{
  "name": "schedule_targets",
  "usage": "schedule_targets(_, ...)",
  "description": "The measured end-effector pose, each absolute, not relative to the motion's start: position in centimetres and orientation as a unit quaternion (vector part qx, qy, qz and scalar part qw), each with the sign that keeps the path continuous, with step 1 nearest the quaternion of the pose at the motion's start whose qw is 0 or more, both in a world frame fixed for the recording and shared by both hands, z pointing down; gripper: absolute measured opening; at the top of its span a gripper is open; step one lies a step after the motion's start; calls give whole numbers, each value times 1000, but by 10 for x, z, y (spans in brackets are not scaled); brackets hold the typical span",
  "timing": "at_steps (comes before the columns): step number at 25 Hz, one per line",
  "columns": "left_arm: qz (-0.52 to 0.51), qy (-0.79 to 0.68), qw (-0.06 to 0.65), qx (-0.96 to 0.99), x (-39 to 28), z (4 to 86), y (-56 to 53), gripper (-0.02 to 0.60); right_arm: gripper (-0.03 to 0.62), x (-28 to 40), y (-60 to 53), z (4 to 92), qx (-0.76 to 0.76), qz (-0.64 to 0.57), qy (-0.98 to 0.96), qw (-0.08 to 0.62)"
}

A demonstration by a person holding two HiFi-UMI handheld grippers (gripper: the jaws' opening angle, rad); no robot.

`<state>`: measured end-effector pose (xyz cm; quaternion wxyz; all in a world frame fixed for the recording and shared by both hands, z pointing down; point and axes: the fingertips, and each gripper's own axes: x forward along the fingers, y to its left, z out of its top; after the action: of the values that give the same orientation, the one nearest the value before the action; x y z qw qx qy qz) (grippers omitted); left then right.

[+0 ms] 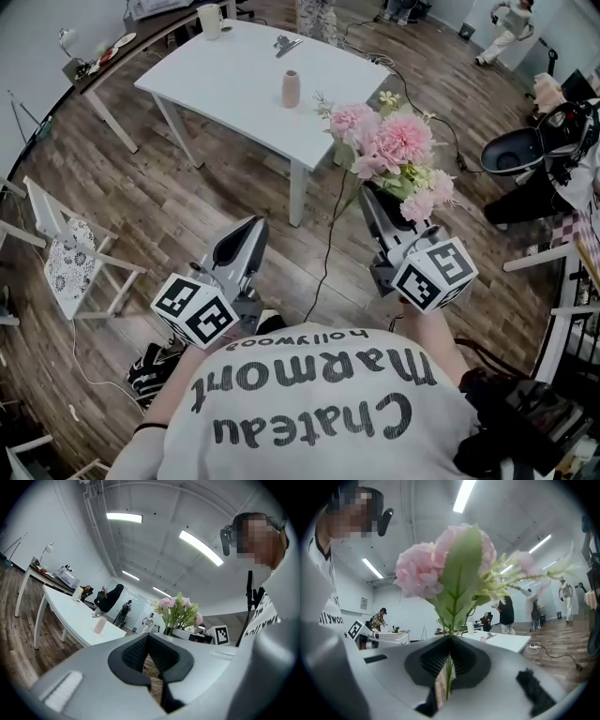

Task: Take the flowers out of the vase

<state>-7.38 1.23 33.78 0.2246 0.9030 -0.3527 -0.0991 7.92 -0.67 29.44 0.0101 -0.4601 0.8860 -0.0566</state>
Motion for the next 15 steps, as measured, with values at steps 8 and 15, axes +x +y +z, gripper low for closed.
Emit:
schedule_targets(8,-101,-365,220,899,-69,337,24,6,18,91,2,301,-460,-57,886,7)
schedule_targets(15,-105,-369,227,895,-69,338,30,6,18,99,8,310,-469,-66,881,-2)
